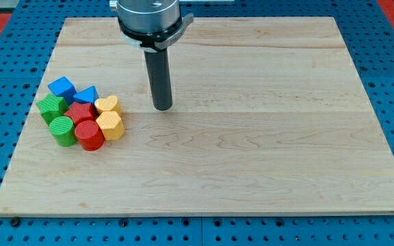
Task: Move the red star to the top left side of the board
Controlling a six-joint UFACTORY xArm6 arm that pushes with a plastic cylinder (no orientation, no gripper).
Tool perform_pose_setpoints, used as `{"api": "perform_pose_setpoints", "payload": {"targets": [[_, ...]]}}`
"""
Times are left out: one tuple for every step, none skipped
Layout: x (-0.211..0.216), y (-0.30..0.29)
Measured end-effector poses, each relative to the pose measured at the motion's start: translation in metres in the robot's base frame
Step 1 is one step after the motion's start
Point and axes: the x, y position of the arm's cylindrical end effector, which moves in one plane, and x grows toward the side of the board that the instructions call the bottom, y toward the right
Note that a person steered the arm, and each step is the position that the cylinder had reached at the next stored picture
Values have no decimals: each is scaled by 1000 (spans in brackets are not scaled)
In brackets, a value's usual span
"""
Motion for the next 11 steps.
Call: {"api": "perform_pose_setpoints", "payload": {"targets": [[86,27],[138,-44],[154,-154],[111,-228],[58,-203],[38,-119],[7,-110],[-5,-77],[-14,-6],[-29,-32],[-7,-26]]}}
